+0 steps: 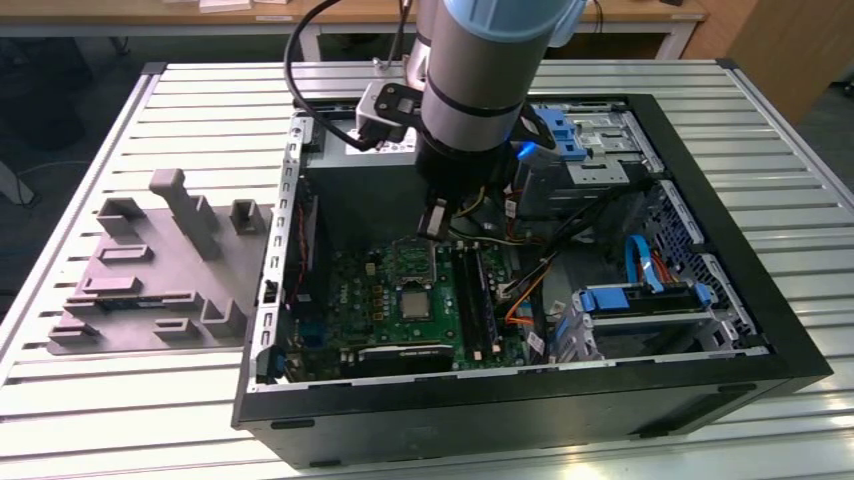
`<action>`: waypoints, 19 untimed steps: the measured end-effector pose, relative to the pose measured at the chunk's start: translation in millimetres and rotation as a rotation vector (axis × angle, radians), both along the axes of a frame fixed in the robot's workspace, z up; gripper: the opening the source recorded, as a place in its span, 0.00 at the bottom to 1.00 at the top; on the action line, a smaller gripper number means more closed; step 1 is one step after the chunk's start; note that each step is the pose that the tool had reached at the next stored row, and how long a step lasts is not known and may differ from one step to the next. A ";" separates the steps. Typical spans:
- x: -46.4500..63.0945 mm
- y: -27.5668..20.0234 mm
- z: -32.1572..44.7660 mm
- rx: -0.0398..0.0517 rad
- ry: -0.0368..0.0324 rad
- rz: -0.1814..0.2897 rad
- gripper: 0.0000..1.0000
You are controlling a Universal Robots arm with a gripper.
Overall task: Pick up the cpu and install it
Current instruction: 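Close the cpu cover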
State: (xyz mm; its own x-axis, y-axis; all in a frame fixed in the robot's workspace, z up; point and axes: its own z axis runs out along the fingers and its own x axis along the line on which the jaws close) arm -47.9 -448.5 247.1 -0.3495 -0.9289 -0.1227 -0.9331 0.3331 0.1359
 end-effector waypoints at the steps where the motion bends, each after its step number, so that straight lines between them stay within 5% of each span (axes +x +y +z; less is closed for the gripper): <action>1: 0.0 0.0 0.0 -0.0057 -0.0001 0.000 0.11; 10: -0.3 -0.3 0.2 -0.0298 0.0000 0.000 0.11; 19: -1.3 -2.8 0.2 -0.0328 0.0000 0.000 0.11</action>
State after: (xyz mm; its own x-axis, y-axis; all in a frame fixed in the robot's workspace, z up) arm -49.3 -451.3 247.2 -0.3493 -0.9325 -0.0922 -0.9331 0.3372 0.1248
